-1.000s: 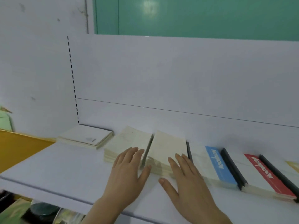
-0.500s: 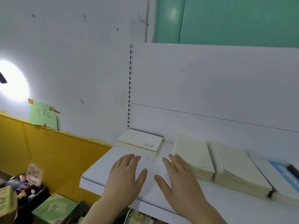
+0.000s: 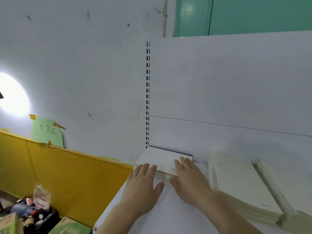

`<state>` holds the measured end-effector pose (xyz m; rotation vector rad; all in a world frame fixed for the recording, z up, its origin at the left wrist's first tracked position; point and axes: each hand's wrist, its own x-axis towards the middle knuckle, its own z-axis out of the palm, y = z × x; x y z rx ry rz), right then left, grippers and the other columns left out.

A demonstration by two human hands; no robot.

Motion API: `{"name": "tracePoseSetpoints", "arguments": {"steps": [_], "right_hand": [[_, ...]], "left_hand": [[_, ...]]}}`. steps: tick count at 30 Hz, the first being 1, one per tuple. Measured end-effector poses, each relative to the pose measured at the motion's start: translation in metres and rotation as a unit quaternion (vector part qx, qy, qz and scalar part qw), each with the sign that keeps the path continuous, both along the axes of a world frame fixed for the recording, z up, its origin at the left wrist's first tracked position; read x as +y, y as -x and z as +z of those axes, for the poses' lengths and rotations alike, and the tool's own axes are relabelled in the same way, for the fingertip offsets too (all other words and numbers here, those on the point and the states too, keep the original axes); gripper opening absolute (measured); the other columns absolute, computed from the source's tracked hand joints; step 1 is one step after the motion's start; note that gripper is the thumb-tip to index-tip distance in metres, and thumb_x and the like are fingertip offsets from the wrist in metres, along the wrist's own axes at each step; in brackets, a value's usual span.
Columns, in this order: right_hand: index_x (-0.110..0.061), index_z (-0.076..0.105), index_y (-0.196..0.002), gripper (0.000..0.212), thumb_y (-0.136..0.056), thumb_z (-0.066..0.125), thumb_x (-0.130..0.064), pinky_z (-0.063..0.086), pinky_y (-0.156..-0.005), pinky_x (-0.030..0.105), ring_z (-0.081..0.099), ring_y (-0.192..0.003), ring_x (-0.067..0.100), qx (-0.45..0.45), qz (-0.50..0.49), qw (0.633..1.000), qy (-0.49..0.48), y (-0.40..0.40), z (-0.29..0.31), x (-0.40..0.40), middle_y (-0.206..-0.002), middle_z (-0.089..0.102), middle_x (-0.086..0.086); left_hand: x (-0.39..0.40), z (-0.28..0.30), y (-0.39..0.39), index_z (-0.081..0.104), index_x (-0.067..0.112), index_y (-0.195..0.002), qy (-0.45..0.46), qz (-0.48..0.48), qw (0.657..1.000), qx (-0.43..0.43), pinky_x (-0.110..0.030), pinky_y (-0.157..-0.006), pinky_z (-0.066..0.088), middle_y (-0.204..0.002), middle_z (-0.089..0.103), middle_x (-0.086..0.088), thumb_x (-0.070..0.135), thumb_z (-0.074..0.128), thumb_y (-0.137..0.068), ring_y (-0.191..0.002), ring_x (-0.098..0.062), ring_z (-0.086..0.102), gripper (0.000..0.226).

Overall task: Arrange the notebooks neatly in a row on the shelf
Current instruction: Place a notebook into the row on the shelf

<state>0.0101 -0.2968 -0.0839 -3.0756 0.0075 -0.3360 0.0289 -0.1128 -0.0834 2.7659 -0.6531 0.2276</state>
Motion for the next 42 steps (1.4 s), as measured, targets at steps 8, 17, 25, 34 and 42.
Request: {"name": "tracePoseSetpoints", "arguments": {"steps": [8,17,25,34,42], "right_hand": [[-0.024,0.061,-0.095,0.031,-0.097,0.033,-0.039,0.045,-0.077,0.036,0.061,-0.092,0.021,-0.062,0.003,0.997,0.035,-0.01,0.001,0.0,-0.095,0.065,-0.003],[-0.027,0.063,-0.095,0.017,-0.099,0.046,-0.029,0.043,-0.059,0.031,0.056,-0.061,0.011,-0.327,-0.111,0.911,-0.227,0.029,0.05,0.041,-0.065,0.061,-0.004],[-0.031,0.072,-0.089,0.026,-0.1,0.049,-0.026,0.058,-0.077,0.043,0.067,-0.084,0.023,-0.273,-0.13,0.791,-0.531,0.059,0.043,0.092,-0.083,0.072,-0.001],[-0.019,0.027,-0.15,0.056,-0.1,0.039,-0.04,0.025,-0.114,0.027,0.022,-0.144,0.014,-0.077,-0.187,0.97,-0.133,0.016,-0.001,0.035,-0.157,0.025,-0.001],[-0.028,0.069,-0.11,0.037,-0.09,0.043,-0.044,0.047,-0.091,0.036,0.063,-0.107,0.019,-0.101,-0.115,0.988,0.007,-0.007,-0.023,0.018,-0.11,0.067,-0.005]], "left_hand": [[0.013,-0.011,-0.036,0.02,0.028,-0.154,0.018,-0.044,0.999,-0.021,-0.037,-0.122,0.02,-0.161,0.023,0.005,0.056,0.033,-0.1,-0.149,-0.017,0.017,0.062],[0.031,0.007,-0.046,0.018,0.025,-0.156,0.288,-0.086,0.953,0.046,-0.032,-0.113,0.038,-0.159,0.03,0.009,0.059,0.034,-0.098,-0.144,-0.009,0.033,0.069],[0.036,0.022,-0.019,0.063,0.03,-0.114,0.624,-0.133,0.68,0.361,-0.047,-0.068,0.062,-0.097,0.076,0.005,0.034,0.059,-0.097,-0.089,-0.02,0.073,0.018],[0.07,0.012,-0.032,0.065,0.023,-0.11,0.655,-0.062,0.689,0.304,-0.046,-0.059,0.061,-0.09,0.077,0.0,0.025,0.058,-0.099,-0.079,-0.022,0.075,0.013],[0.082,-0.003,-0.04,0.065,0.029,-0.11,0.613,-0.021,0.753,0.238,-0.048,-0.072,0.062,-0.097,0.077,0.007,0.033,0.057,-0.098,-0.088,-0.018,0.075,0.016]]}}
